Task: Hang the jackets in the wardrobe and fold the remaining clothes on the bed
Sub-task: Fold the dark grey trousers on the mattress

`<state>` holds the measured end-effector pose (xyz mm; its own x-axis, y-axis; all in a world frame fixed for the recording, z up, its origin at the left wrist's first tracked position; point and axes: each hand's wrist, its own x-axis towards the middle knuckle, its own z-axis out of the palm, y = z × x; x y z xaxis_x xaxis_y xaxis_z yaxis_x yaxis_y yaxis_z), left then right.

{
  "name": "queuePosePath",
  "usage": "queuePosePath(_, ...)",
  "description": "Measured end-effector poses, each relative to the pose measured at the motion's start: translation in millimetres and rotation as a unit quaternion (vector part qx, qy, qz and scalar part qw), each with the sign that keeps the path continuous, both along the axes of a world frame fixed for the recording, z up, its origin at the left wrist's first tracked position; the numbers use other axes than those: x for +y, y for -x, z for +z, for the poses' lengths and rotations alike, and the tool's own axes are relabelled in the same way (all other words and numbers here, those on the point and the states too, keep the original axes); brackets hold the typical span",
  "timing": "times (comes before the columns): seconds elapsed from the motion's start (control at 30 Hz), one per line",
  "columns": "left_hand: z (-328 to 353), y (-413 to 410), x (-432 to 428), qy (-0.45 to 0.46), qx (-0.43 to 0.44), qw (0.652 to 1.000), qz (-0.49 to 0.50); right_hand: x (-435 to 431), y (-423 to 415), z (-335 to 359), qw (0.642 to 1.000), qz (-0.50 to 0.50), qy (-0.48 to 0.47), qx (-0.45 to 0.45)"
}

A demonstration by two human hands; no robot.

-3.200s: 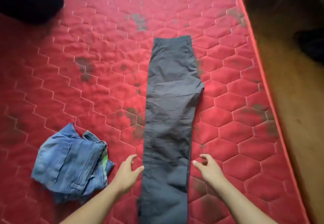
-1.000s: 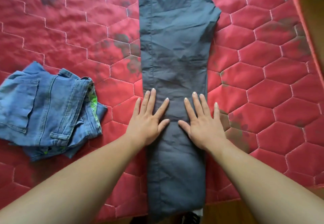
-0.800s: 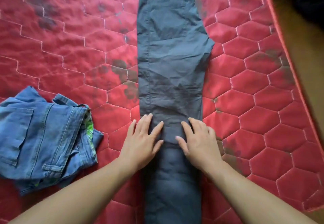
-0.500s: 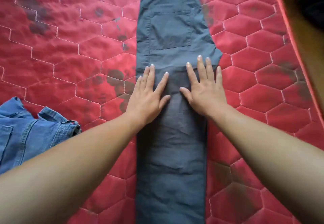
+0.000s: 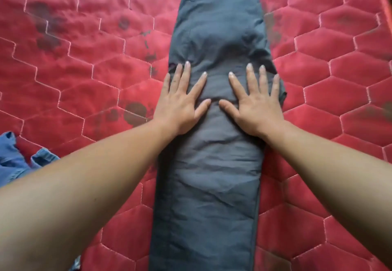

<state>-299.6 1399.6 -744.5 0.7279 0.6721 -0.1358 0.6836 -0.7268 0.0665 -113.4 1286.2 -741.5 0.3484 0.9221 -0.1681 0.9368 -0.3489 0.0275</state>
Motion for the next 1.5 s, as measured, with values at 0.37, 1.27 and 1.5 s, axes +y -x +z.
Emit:
queuePosePath(0.37,4.8,10.1,-12.5,0.017,0.016,0.999,0.038,-10.0,14.9,7.7,0.999,0.002,0.009,-0.042)
queuePosePath(1.27,34.7,310.0,-335.7,0.222,-0.040,0.973,-0.054,-401.5,306.4,20.8,0.990,-0.087,0.079,0.079)
queuePosePath(1.5,57.5,329.3,-417.0,0.354,-0.221,0.894,0.162,-440.3,348.7,54.8,0.917,-0.244,-0.048,0.313)
